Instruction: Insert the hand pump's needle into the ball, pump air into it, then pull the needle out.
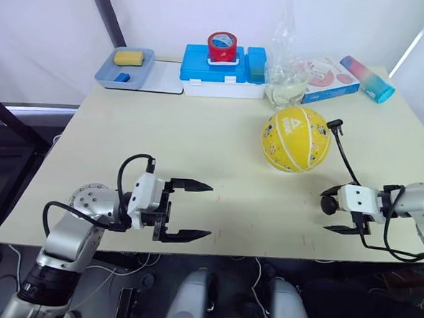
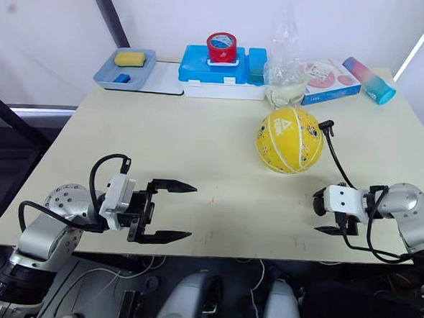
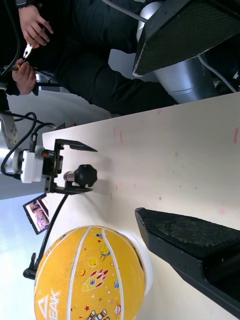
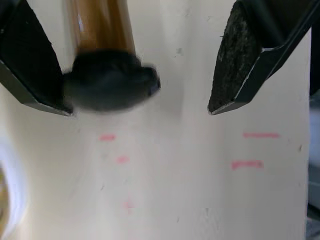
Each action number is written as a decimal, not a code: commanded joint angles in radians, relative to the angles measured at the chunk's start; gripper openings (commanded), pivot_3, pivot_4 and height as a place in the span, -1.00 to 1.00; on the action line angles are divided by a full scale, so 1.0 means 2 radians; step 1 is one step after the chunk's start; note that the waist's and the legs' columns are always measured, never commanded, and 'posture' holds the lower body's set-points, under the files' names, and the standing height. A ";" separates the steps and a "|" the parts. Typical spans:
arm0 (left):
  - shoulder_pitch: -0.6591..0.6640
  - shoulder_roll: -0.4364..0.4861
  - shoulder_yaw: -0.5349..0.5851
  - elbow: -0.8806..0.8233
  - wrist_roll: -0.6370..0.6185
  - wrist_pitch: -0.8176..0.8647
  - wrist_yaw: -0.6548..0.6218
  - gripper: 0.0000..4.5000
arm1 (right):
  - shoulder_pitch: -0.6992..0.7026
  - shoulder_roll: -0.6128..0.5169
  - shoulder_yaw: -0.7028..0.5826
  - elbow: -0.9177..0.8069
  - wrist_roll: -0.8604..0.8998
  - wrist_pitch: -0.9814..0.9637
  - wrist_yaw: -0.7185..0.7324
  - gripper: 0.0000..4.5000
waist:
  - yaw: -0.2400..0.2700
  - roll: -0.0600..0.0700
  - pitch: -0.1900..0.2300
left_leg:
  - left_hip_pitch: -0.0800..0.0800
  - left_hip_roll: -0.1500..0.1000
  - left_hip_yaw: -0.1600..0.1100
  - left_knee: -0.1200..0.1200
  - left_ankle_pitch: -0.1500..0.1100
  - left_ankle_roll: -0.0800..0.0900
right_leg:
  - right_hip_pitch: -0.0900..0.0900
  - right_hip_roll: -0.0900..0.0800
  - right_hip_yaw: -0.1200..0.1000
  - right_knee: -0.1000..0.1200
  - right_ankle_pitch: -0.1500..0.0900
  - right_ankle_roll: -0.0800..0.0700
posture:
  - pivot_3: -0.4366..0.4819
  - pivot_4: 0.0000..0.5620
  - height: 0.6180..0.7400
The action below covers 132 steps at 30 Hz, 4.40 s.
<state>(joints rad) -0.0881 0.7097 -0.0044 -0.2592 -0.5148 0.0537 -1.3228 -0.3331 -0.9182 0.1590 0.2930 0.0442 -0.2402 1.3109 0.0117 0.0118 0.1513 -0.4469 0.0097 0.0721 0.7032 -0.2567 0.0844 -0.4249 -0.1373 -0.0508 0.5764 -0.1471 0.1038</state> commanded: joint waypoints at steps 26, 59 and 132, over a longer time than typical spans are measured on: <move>-0.071 -0.057 -0.015 -0.004 0.003 0.065 0.095 1.00 | 0.291 0.100 -0.260 -0.228 0.258 0.070 -0.127 0.97 | 0.003 0.000 0.000 | 0.001 0.000 -0.001 0.000 0.000 0.000 | 0.001 0.000 0.000 0.000 0.000 0.000 | -0.05 -0.47 0.99; -0.445 -0.341 -0.084 0.323 0.152 0.172 0.410 1.00 | 0.333 0.179 -0.286 -0.299 0.333 0.099 -0.131 0.97 | 0.005 -0.002 0.001 | 0.006 0.000 0.000 -0.001 -0.002 0.003 | 0.006 0.001 0.001 0.000 -0.001 0.000 | -0.05 -0.47 0.99; -0.585 -0.375 -0.063 0.773 0.297 -0.136 0.282 1.00 | -0.123 0.124 -0.223 -0.089 0.316 0.515 -0.346 0.14 | 0.002 -0.005 0.003 | 0.004 0.000 0.000 -0.001 -0.003 0.005 | 0.005 -0.001 0.000 -0.001 0.000 0.000 | -0.05 -0.47 0.99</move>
<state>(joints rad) -1.2636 -0.0276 -0.1185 1.2588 0.0494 -0.2319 -0.7554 -0.5579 -0.6606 -0.2556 0.1348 0.6713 0.8117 0.6063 0.0150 0.0018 0.1568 -0.4382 0.0089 0.0718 0.7008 -0.2620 0.0937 -0.4155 -0.1391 -0.0502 0.5751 -0.1475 0.1032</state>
